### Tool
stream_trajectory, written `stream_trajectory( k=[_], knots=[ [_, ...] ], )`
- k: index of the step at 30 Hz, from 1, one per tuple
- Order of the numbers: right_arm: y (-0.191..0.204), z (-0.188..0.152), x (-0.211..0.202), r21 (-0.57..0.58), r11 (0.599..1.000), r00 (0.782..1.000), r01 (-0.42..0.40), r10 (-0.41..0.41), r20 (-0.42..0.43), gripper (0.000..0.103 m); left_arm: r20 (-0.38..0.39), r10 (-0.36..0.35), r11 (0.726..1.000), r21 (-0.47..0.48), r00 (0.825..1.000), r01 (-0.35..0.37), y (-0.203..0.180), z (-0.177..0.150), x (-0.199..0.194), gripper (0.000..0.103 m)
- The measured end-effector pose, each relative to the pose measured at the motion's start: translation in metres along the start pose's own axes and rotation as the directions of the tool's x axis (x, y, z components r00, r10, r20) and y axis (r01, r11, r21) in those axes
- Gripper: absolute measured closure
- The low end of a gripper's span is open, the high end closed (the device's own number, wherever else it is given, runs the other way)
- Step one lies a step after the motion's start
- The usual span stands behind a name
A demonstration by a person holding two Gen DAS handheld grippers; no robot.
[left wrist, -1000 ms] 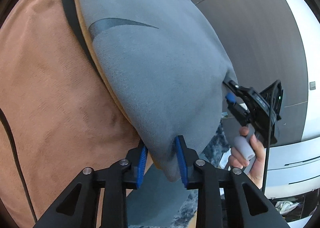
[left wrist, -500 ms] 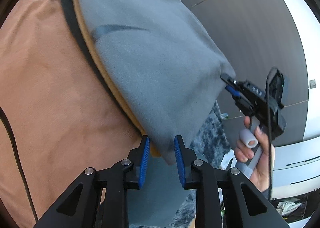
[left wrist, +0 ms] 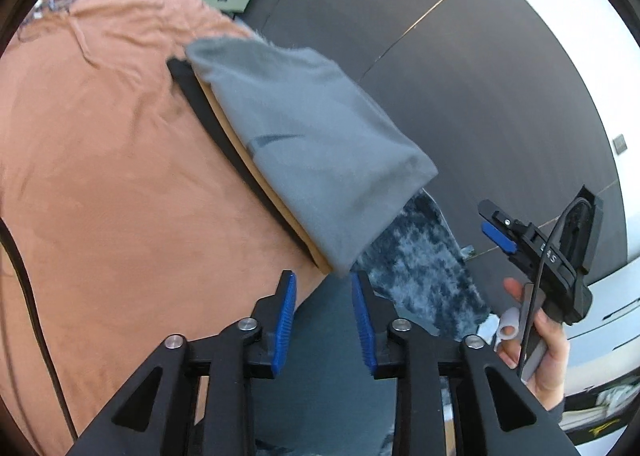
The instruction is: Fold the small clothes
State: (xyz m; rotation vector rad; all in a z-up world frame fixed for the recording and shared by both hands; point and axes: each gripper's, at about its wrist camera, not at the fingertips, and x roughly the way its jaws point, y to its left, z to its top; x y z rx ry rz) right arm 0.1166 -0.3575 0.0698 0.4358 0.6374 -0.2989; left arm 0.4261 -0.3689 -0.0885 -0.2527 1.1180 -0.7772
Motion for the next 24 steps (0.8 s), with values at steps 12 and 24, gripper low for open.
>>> stream_trajectory(
  k=[12, 24],
  knots=[
    [0.071, -0.072, -0.068, -0.151, 0.988, 0.994, 0.042, -0.026, 0.107, 0.000, 0.168, 0.107, 0.993, 0.024, 0.980, -0.113, 0.021, -0.042, -0.104, 0.009],
    [0.107, -0.136, -0.113, -0.224, 0.974, 0.986, 0.019, 0.019, 0.166, 0.000, 0.303, 0.204, 0.975, 0.027, 0.931, -0.223, 0.045, -0.100, -0.196, 0.002]
  ],
)
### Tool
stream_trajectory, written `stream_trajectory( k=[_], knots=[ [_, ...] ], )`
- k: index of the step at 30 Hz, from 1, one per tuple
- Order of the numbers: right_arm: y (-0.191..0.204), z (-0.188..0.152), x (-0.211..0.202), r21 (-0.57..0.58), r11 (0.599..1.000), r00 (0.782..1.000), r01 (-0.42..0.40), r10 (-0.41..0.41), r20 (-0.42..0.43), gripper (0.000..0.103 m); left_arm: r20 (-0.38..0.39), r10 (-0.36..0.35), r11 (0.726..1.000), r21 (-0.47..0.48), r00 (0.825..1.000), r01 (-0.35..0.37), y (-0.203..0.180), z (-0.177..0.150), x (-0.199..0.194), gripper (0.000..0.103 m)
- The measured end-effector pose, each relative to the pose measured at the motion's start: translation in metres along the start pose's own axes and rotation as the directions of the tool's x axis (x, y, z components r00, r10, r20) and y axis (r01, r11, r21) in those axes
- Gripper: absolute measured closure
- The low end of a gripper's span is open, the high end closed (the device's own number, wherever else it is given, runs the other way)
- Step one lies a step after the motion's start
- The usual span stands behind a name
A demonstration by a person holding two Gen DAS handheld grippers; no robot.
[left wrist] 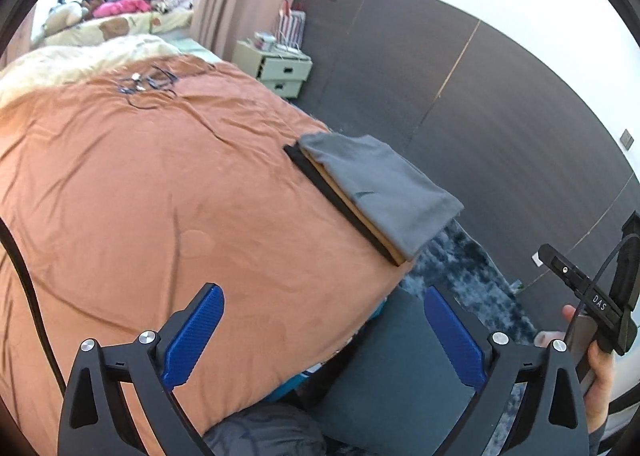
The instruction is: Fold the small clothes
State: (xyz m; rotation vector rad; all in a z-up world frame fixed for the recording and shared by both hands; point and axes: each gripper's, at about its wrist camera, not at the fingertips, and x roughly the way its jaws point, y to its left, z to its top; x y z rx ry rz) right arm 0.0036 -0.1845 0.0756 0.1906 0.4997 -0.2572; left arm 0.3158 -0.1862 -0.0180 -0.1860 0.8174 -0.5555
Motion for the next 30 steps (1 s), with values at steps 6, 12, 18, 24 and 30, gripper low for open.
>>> stream_trajectory(
  k=[6, 12, 18, 24, 30],
  knots=[
    [0.008, -0.019, -0.032, -0.014, 0.999, 0.998, -0.038, 0.038, 0.043, 0.000, 0.067, 0.057, 0.998, 0.008, 0.996, -0.058, 0.009, -0.025, -0.046, 0.002],
    [0.016, -0.049, -0.063, -0.057, 0.997, 0.995, -0.048, 0.053, 0.080, 0.000, 0.130, 0.105, 0.993, 0.041, 0.986, -0.111, 0.007, -0.060, -0.088, 0.002],
    [0.027, -0.083, -0.084, -0.079, 0.994, 0.993, -0.070, 0.077, 0.085, 0.000, 0.193, 0.176, 0.979, 0.070, 0.965, -0.193, 0.002, -0.105, -0.123, 0.002],
    [0.033, -0.112, -0.100, -0.105, 0.989, 0.990, -0.109, 0.118, 0.083, 0.000, 0.282, 0.240, 0.962, 0.057, 0.929, -0.266, -0.003, -0.142, -0.160, 0.001],
    [0.030, -0.126, -0.112, -0.123, 0.985, 0.986, -0.120, 0.132, 0.103, 0.000, 0.336, 0.282, 0.952, 0.016, 0.899, -0.305, -0.001, -0.164, -0.186, 0.000]
  ],
)
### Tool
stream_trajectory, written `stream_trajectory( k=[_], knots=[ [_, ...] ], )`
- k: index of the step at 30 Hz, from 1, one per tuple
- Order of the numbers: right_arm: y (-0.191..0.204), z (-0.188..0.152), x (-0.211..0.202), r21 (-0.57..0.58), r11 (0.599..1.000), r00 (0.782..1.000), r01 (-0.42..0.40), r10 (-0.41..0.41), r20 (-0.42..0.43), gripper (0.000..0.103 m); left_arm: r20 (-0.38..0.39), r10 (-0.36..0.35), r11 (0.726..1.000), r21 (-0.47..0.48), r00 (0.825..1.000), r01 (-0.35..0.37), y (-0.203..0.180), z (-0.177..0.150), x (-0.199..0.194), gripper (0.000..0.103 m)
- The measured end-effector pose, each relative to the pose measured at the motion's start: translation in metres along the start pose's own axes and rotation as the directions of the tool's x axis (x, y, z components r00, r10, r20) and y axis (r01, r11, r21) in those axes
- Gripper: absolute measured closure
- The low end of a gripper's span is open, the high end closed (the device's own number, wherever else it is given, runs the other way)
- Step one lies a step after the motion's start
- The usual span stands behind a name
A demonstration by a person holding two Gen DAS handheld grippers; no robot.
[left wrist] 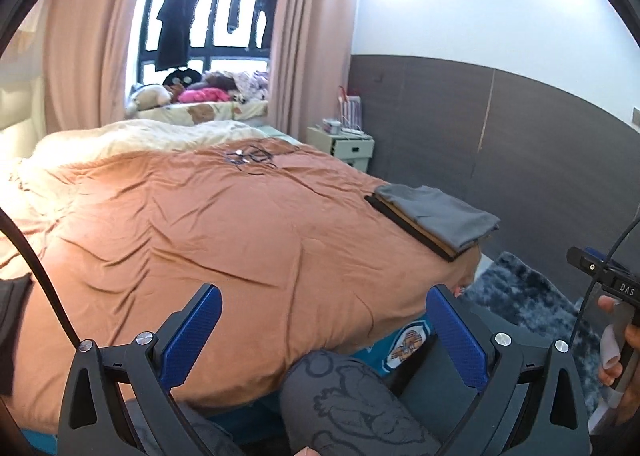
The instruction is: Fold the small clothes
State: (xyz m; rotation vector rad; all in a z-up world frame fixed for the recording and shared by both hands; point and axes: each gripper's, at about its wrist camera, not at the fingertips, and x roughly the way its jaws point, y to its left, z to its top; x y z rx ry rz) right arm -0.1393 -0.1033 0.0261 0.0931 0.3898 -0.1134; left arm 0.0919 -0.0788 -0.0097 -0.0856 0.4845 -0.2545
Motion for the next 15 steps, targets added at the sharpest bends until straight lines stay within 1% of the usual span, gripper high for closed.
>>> stream_trajectory(
  k=[2, 8, 15],
  knots=[
    [0.002, -0.004, -0.001, 0.006, 1.000, 1.000, -0.005, 0.005, 0.003, 0.000, 0.009, 0.013, 1.000, -0.003, 1.000, -0.013, 0.001, -0.002, -0.005, 0.001],
    [0.005, -0.011, 0.000, 0.010, 1.000, 1.000, -0.017, 0.017, 0.012, 0.000, 0.029, 0.025, 1.000, -0.005, 0.999, -0.024, 0.002, -0.009, -0.016, 0.000],
    [0.017, -0.019, -0.006, -0.003, 1.000, 0.999, -0.012, 0.012, 0.030, 0.000, 0.033, 0.019, 1.000, -0.001, 0.999, -0.019, -0.002, -0.012, -0.021, 0.000]
  ],
)
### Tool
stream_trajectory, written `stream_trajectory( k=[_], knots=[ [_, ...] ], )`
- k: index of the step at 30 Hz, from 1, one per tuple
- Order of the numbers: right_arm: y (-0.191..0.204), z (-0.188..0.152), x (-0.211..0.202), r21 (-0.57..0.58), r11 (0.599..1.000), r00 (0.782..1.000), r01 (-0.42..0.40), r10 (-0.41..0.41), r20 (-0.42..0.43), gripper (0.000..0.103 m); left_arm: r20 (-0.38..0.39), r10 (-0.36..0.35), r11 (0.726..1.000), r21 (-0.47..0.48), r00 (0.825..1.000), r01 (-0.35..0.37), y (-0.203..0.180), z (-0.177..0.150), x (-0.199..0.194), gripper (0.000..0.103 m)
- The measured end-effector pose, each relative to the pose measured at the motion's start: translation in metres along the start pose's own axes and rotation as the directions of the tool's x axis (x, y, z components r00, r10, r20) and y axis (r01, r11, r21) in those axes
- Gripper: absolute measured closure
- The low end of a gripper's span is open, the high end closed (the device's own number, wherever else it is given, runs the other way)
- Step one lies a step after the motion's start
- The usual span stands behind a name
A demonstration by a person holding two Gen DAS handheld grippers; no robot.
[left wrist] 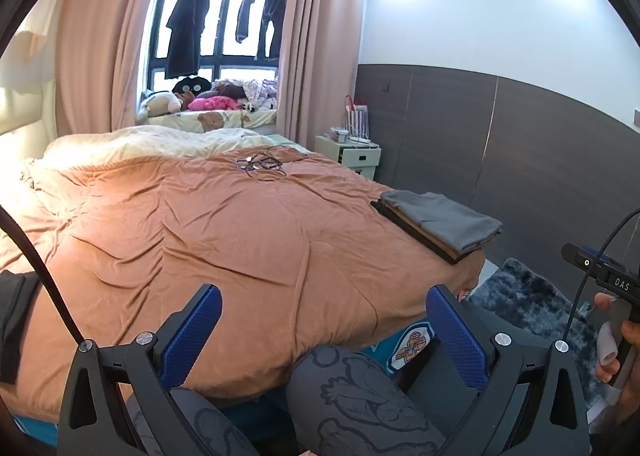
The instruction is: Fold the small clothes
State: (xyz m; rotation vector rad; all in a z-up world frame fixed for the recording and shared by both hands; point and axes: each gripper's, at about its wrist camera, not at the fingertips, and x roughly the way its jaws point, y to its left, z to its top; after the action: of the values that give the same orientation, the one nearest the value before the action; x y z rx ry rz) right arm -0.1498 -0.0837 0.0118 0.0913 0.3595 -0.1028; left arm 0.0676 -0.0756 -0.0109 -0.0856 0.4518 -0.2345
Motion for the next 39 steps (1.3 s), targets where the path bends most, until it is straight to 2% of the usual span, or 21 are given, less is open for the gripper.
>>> stream_trajectory(
  k=[18, 39],
  knots=[
    [0.016, -0.008, 0.007, 0.006, 1.000, 1.000, -0.015, 0.015, 0.000, 0.000, 0.020, 0.008, 1.000, -0.010, 1.000, -0.008, 0.004, -0.005, -0.009, 0.000],
    [0.026, -0.014, -0.006, -0.013, 1.000, 0.999, -0.022, 0.023, 0.027, 0.000, 0.042, 0.031, 1.000, -0.005, 0.999, -0.031, 0.000, -0.005, -0.028, 0.000]
  ],
)
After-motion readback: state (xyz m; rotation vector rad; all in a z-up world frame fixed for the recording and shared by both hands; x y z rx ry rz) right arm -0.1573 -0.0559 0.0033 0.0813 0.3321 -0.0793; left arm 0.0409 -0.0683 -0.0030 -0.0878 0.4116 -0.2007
